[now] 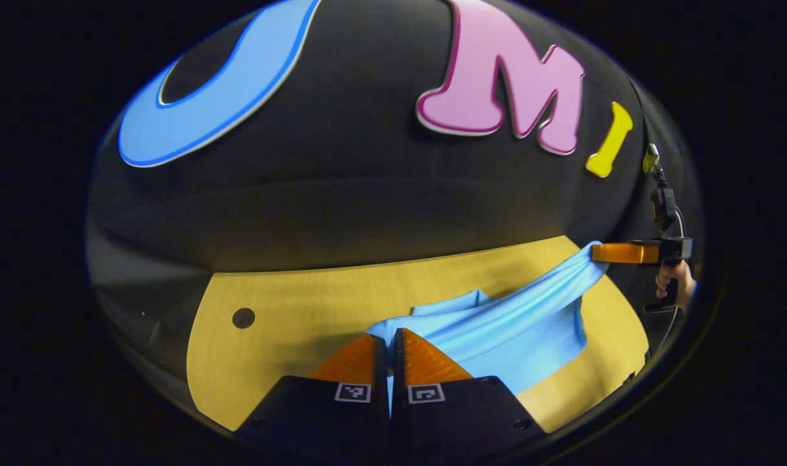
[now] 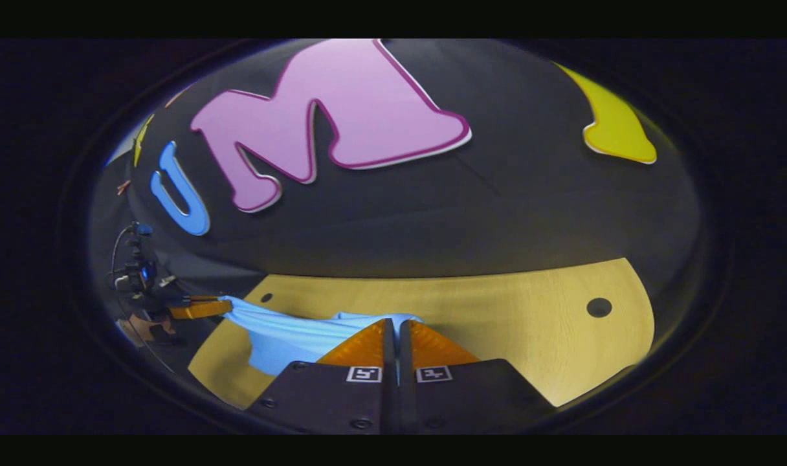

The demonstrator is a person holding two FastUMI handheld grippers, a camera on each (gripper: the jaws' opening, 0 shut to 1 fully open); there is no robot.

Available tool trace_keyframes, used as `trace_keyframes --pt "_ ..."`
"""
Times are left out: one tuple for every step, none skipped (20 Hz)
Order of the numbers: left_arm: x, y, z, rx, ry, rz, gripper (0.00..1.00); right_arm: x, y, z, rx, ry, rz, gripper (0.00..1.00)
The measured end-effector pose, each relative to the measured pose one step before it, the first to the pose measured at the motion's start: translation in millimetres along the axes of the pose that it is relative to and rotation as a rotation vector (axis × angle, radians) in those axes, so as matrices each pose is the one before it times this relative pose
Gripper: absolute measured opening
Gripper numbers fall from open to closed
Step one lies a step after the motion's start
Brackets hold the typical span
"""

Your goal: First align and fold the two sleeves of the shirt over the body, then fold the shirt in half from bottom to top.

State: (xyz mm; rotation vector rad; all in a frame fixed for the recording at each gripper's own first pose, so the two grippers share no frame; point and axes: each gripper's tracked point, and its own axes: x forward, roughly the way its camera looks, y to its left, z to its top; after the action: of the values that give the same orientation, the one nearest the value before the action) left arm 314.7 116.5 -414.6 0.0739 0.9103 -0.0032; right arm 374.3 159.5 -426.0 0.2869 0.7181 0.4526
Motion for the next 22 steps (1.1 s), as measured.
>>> trace_keyframes --pt "23.87 4.19 -3.15 -0.01988 0.00812 0.02373 0.06 23.41 -10.38 -14.52 -0.00813 0.03669 -0.03401 0.05" --pt "22.33 3.61 -6.39 -0.02374 0.00700 0.03986 0.06 21.11 -1.95 -17.13 -0.00149 0.03934 -0.02343 0.04" --pt "22.82 0.04 -12.26 0.00528 0.03494 0.03794 0.02 19.12 3.51 -15.66 -0.00087 0.04521 -0.02392 0.00" --pt "15.18 0.92 -12.56 0.01847 0.03492 0.03870 0.06 19.84 1.63 -8.95 -0.00336 0.03119 -0.01088 0.05" --pt "9.34 -6.87 -12.73 0.01362 0.03020 0.02086 0.06 16.79 2.08 -4.61 -0.00617 0.01574 -0.00696 0.05" --pt "4.29 -2.00 -0.78 0.00293 0.01229 0.01075 0.07 5.99 0.13 -1.96 -0.00133 0.00802 -0.00491 0.10" --pt "5.98 -3.70 -3.53 -0.00322 0.00626 0.00517 0.07 3.92 -0.85 -2.23 0.00696 0.01117 -0.00568 0.11" --pt "4.74 -2.37 -3.17 0.00076 0.00793 0.00651 0.09 -1.40 -6.28 -5.85 0.01613 0.00951 0.00368 0.05" --pt "0.88 -10.52 -5.10 -0.00559 0.01626 -0.03079 0.12 -3.57 0.21 -3.79 0.02114 0.00554 0.03182 0.05" --pt "-2.56 -9.66 -3.46 -0.00524 0.01638 -0.02345 0.34 1.09 0.61 -0.90 0.00310 0.00248 0.01616 0.27" --pt "-3.14 -5.13 -1.59 0.00253 -0.00133 -0.00277 0.55 -6.37 2.69 0.46 -0.00698 -0.00032 0.02421 0.48" --pt "-16.63 -1.22 4.72 0.00648 -0.01511 0.01323 0.77 -7.71 0.51 0.14 -0.02135 -0.00543 0.00395 0.61" --pt "2.88 1.92 0.28 0.00870 -0.02287 0.00517 0.99 -11.95 -0.50 3.82 -0.02990 -0.01207 -0.00635 0.75" --pt "-14.06 1.46 3.61 0.00940 -0.02687 -0.00634 0.99 -17.04 1.72 7.42 -0.03475 -0.02686 -0.00877 0.90" --pt "-12.30 -0.32 2.02 0.00763 -0.02851 -0.00874 0.99 -12.50 1.57 4.93 -0.02405 -0.01963 -0.00799 0.96" --pt "-19.05 -0.67 5.87 0.00902 -0.03460 -0.00498 0.99 -22.27 2.68 9.44 -0.03517 -0.03575 -0.01941 0.89" --pt "-22.89 -1.32 6.74 0.00434 -0.03823 -0.00394 0.99 -21.32 4.28 10.97 -0.02817 -0.03804 -0.00947 0.91" --pt "-25.15 -3.65 7.64 0.00019 -0.03785 -0.01218 0.99 -23.97 9.59 11.02 -0.02391 -0.03863 -0.00169 0.98" --pt "-28.02 -6.92 6.66 0.00237 -0.04071 -0.02313 0.99 -24.35 10.06 10.53 -0.02279 -0.03694 -0.00724 0.98" --pt "-28.53 -6.18 8.78 0.01169 -0.04444 -0.02136 0.99 -26.41 11.05 10.32 -0.01921 -0.03314 -0.01066 0.98" --pt "-29.57 -3.37 7.85 0.01492 -0.04131 -0.01305 0.99 -29.46 8.30 8.22 -0.01431 -0.02858 -0.02034 0.98" --pt "-31.20 -4.05 8.82 0.01186 -0.04290 -0.01613 0.99 -31.43 7.22 8.27 -0.00574 -0.03213 -0.02384 0.98"
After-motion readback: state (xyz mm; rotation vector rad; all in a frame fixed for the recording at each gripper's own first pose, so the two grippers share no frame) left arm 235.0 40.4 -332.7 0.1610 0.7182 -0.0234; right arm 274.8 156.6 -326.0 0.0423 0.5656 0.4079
